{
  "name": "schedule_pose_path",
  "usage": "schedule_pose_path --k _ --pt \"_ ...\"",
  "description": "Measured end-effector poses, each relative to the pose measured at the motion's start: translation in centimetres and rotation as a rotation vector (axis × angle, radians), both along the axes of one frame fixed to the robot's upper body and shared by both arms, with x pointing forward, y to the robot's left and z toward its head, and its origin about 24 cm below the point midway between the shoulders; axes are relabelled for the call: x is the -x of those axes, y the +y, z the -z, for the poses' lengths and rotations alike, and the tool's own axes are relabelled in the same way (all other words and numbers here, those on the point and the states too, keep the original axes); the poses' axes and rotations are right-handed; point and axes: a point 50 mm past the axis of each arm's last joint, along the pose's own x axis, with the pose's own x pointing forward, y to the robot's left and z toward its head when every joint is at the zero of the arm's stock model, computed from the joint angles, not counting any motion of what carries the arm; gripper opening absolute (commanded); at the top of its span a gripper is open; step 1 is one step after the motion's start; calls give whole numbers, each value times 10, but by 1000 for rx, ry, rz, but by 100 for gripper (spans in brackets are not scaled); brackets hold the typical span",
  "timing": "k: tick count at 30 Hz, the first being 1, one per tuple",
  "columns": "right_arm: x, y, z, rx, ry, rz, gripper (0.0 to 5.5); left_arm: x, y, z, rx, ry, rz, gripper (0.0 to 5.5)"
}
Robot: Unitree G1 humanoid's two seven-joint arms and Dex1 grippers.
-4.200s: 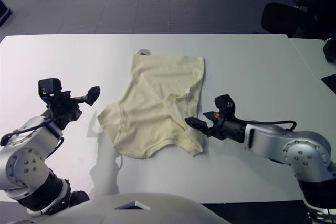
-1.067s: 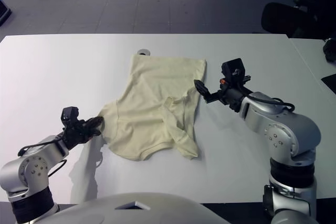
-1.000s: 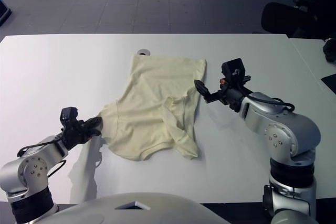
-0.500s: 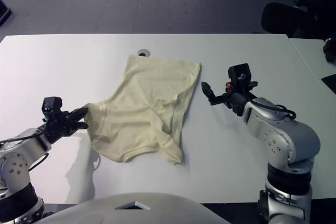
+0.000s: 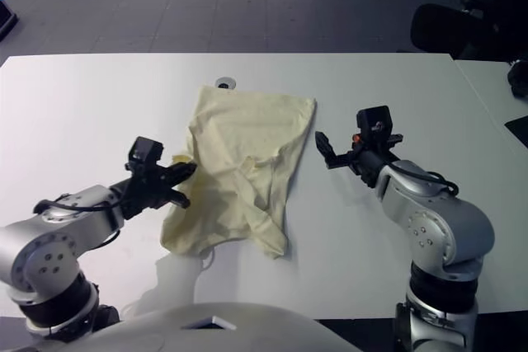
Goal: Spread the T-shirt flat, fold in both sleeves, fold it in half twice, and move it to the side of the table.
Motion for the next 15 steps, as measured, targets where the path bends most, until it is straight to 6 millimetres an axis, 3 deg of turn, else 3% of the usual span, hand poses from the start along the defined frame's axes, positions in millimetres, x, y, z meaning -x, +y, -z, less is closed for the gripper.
schedule_pose_path --k 3,9,15 --pt "-1 0 0 4 -1 0 540 0 -8 4 -11 12 31 3" --pt "-5 5 -1 2 -5 -31 540 -1 -20 20 -42 45 35 107" --pt "-4 9 0 23 4 -89 540 -2 -28 2 217 -3 31 214"
